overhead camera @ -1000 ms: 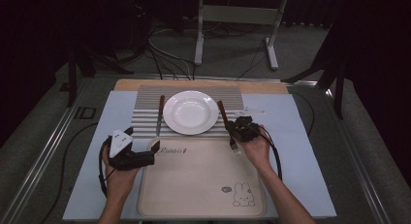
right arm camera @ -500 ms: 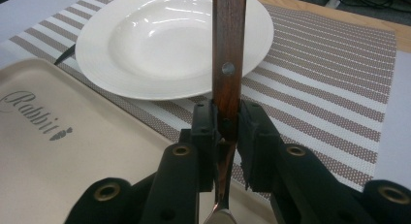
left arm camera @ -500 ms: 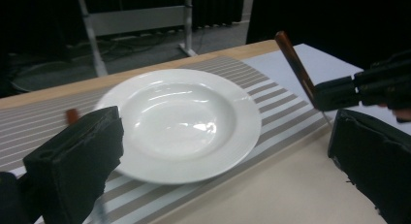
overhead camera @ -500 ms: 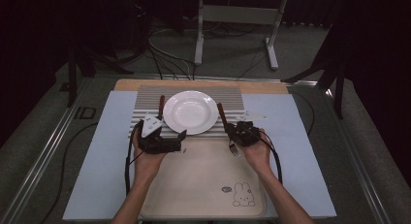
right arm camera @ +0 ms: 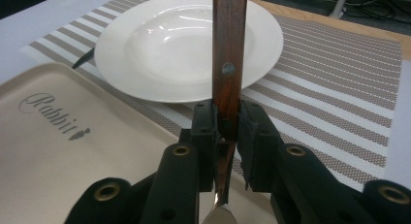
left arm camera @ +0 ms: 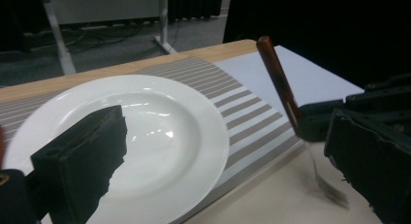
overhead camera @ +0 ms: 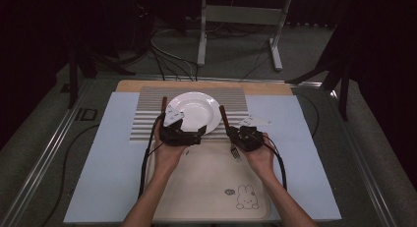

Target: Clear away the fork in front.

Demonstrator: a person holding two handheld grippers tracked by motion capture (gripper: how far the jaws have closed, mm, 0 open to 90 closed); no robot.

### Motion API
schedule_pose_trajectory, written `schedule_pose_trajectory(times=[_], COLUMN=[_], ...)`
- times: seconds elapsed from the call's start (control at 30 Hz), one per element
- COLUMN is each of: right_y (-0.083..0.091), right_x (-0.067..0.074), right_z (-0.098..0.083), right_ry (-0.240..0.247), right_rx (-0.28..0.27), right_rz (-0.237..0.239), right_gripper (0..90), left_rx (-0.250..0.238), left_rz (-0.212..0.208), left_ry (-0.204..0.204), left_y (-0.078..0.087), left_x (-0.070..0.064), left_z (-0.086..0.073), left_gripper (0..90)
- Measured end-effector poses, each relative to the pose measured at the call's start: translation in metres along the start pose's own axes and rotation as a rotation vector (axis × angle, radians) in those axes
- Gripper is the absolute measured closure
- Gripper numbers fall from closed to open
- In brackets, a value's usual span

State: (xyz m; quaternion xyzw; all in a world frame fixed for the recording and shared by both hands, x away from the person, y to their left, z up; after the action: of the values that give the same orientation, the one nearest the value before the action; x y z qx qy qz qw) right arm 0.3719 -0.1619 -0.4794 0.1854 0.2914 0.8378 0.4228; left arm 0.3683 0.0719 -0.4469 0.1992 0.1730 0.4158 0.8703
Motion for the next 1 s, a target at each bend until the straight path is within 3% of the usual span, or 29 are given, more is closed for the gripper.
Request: schedule_pose_trajectory(times=[0.13,0.3,0.43,0.53,0.73,0.9,0.93,1.0], right_y=[0.001,0.002,0.002,0.003,0.005,0.007,0.008,0.01], right_x=[0.004,0.009,0.013,0.016,0.02,0.019,0.019,0.019], right_z=[-0.001,-0.001,-0.002,-0.001,-0.001,-0.002,-0.002,-0.002], right_ry=[0.007,0.016,0.029,0.038,0.051,0.054,0.058,0.064], right_rx=[-0.011,-0.022,-0.029,-0.04,-0.05,-0.062,-0.067,-0.065], right_rz=[0.003,0.014,0.018,0.024,0.035,0.05,0.05,0.05], right_gripper=[78.1,78.1,78.1,78.1,78.1,77.5,76.8,63.3], left_rx=[0.013,0.027,0.037,0.042,0.042,0.025,0.02,0.007], left_rz=[-0.007,-0.054,-0.106,-0.144,-0.231,-0.275,-0.28,-0.294], left_ry=[0.016,0.049,0.056,0.064,0.107,0.133,0.134,0.14], left_y=[-0.013,-0.03,-0.04,-0.046,-0.057,-0.056,-0.055,-0.054], left_x=[-0.005,-0.013,-0.02,-0.024,-0.029,-0.029,-0.03,-0.032], left_z=[0.004,0.007,0.008,0.007,0.003,0.004,0.004,0.005], left_gripper=[6.5,17.5,32.9,49.6,71.3,78.6,79.1,80.1])
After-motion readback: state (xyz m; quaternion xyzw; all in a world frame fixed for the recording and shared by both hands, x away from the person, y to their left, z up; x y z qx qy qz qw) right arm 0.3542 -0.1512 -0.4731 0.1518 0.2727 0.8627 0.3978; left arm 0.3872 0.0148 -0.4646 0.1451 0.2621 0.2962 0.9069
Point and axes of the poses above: each handheld gripper's, and its own axes: y roughly backward along the jaws, z roughly out of its top, x roughly to its left, the point moved 2 cm from there along -y, roughly forward along the jaws, and after that the axes turned 6 degrees about x, right-handed, at the moved point
